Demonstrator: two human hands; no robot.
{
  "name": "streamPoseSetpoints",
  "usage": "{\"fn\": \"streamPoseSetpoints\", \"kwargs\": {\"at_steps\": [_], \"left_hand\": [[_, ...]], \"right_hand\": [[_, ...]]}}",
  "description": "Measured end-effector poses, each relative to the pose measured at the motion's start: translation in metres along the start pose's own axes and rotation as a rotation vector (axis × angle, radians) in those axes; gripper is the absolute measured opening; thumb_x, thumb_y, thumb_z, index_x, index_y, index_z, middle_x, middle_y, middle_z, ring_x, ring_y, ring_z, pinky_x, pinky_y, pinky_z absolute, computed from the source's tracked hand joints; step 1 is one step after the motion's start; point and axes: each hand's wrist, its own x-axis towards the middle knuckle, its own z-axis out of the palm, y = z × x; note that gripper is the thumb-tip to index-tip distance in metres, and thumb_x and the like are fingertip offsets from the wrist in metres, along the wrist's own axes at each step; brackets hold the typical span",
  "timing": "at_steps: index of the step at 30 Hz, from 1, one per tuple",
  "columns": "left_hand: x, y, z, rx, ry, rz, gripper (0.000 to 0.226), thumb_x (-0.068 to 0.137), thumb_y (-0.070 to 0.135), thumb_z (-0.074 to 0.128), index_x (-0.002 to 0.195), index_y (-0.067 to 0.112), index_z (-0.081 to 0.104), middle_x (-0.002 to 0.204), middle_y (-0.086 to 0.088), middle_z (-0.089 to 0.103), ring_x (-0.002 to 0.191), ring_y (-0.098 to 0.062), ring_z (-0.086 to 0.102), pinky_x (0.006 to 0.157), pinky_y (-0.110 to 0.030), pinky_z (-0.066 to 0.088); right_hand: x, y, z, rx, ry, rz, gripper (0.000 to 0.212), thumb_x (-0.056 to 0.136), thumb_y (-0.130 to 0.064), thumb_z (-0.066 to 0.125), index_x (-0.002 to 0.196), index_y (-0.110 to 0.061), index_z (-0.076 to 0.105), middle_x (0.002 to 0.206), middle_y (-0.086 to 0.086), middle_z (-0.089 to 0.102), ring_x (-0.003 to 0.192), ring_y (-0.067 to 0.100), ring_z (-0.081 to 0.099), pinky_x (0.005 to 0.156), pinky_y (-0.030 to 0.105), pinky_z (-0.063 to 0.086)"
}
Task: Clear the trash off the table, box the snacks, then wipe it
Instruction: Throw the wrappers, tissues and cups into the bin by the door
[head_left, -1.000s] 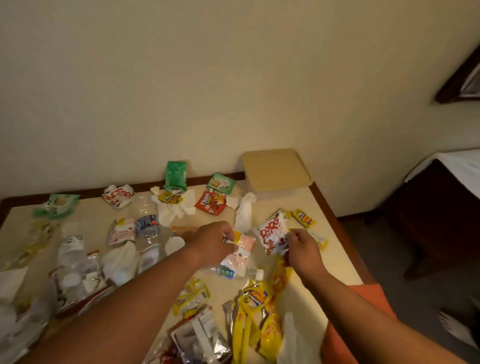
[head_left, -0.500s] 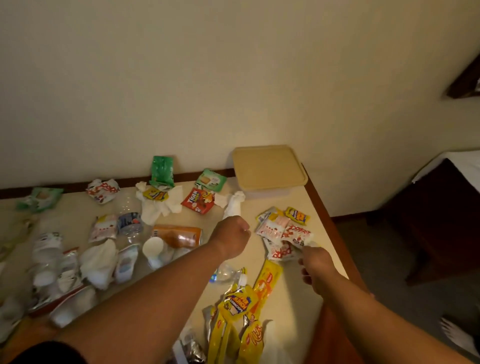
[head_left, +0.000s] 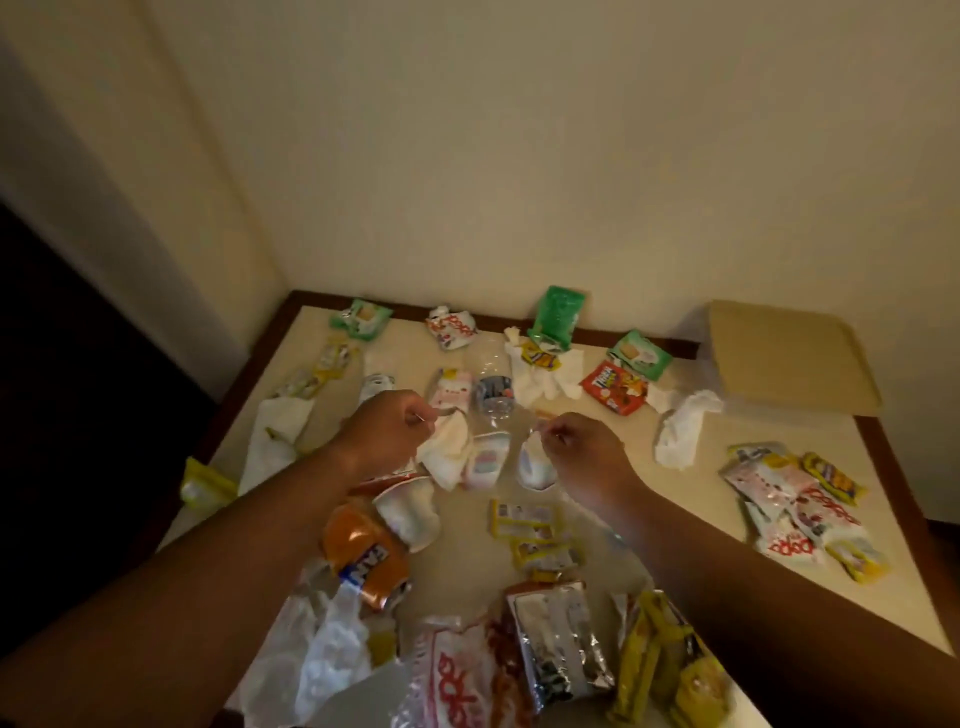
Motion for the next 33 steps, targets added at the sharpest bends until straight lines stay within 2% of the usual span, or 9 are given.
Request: {"fn": "streamPoseSetpoints", "kwargs": {"at_steps": [4, 10, 12, 16, 18, 21, 27, 29, 33], "left_hand": [[-0.021, -0.058, -0.036, 0.125, -0.007, -0.084, 0.008, 0.088, 0.016, 0.071, 0.095, 0.019, 0.075, 0.1, -0.004, 0.075, 0.096, -0.021, 0.069, 0.087, -0.033, 0.056], [-0.043, -0.11, -0.043, 0.309, -0.159, -0.104, 0.015, 0.092, 0.023, 0.065, 0.097, 0.012, 0.074, 0.103, -0.008, 0.073, 0.099, -0.025, 0.067, 0.076, -0.027, 0.048], [-0.041, -0.122, -0.043, 0.304, -0.086, -0.138, 0.016, 0.095, 0.027, 0.061, 0.1, 0.015, 0.07, 0.102, -0.007, 0.072, 0.098, -0.026, 0.067, 0.078, -0.032, 0.053], [-0.023, -0.13, -0.036, 0.251, -0.014, -0.197, 0.018, 0.094, 0.031, 0.057, 0.08, 0.02, 0.054, 0.087, -0.007, 0.064, 0.09, -0.032, 0.065, 0.07, -0.037, 0.05], [-0.011, -0.129, -0.03, 0.203, -0.006, -0.235, 0.016, 0.092, 0.032, 0.06, 0.087, 0.018, 0.055, 0.097, -0.01, 0.067, 0.096, -0.033, 0.065, 0.074, -0.037, 0.051], [0.008, -0.132, -0.019, 0.129, 0.004, -0.322, 0.036, 0.087, 0.042, 0.066, 0.109, 0.015, 0.059, 0.112, -0.011, 0.07, 0.105, -0.033, 0.066, 0.086, -0.04, 0.057], [0.03, -0.141, -0.007, 0.053, 0.052, -0.4, 0.065, 0.076, 0.043, 0.083, 0.122, 0.01, 0.05, 0.121, -0.013, 0.066, 0.112, -0.033, 0.064, 0.089, -0.039, 0.055], [0.035, -0.144, -0.006, -0.017, 0.067, -0.438, 0.068, 0.072, 0.039, 0.088, 0.121, 0.006, 0.055, 0.12, -0.014, 0.068, 0.11, -0.033, 0.065, 0.087, -0.039, 0.056], [0.037, -0.148, -0.01, -0.181, 0.064, -0.51, 0.044, 0.074, 0.027, 0.088, 0.106, 0.0, 0.075, 0.103, -0.016, 0.076, 0.091, -0.029, 0.072, 0.071, -0.034, 0.056]], "right_hand": [[0.014, -0.034, 0.056, -0.253, -0.101, -0.033, 0.024, 0.093, -0.017, 0.056, 0.097, -0.019, 0.08, 0.109, 0.006, 0.077, 0.105, 0.026, 0.069, 0.082, 0.029, 0.05], [0.036, -0.055, 0.107, -0.51, -0.238, -0.051, 0.033, 0.086, -0.013, 0.074, 0.119, -0.012, 0.073, 0.129, 0.002, 0.067, 0.123, 0.026, 0.062, 0.084, 0.023, 0.046], [0.045, -0.063, 0.118, -0.543, -0.198, -0.035, 0.034, 0.087, -0.014, 0.072, 0.121, -0.013, 0.071, 0.131, 0.006, 0.066, 0.119, 0.027, 0.064, 0.084, 0.024, 0.047], [0.068, -0.077, 0.14, -0.531, -0.043, 0.01, 0.032, 0.096, -0.015, 0.05, 0.123, -0.017, 0.067, 0.117, 0.013, 0.071, 0.103, 0.032, 0.069, 0.078, 0.034, 0.057], [0.077, -0.086, 0.15, -0.559, -0.05, 0.033, 0.037, 0.095, -0.011, 0.047, 0.129, -0.014, 0.062, 0.118, 0.015, 0.068, 0.103, 0.035, 0.068, 0.081, 0.04, 0.059], [0.091, -0.097, 0.162, -0.613, -0.046, 0.053, 0.041, 0.095, -0.012, 0.052, 0.135, -0.017, 0.053, 0.124, 0.014, 0.063, 0.109, 0.036, 0.064, 0.081, 0.04, 0.054], [0.115, -0.101, 0.174, -0.732, -0.111, 0.098, 0.086, 0.079, -0.008, 0.077, 0.152, -0.021, 0.035, 0.144, 0.015, 0.044, 0.123, 0.04, 0.058, 0.085, 0.05, 0.054], [0.121, -0.099, 0.175, -0.775, -0.105, 0.08, 0.079, 0.08, -0.009, 0.079, 0.148, -0.017, 0.04, 0.14, 0.016, 0.049, 0.121, 0.039, 0.059, 0.083, 0.049, 0.055], [0.127, -0.097, 0.167, -0.879, -0.09, -0.061, 0.037, 0.096, -0.012, 0.058, 0.133, -0.013, 0.058, 0.128, 0.014, 0.062, 0.115, 0.035, 0.063, 0.086, 0.045, 0.056]]}}
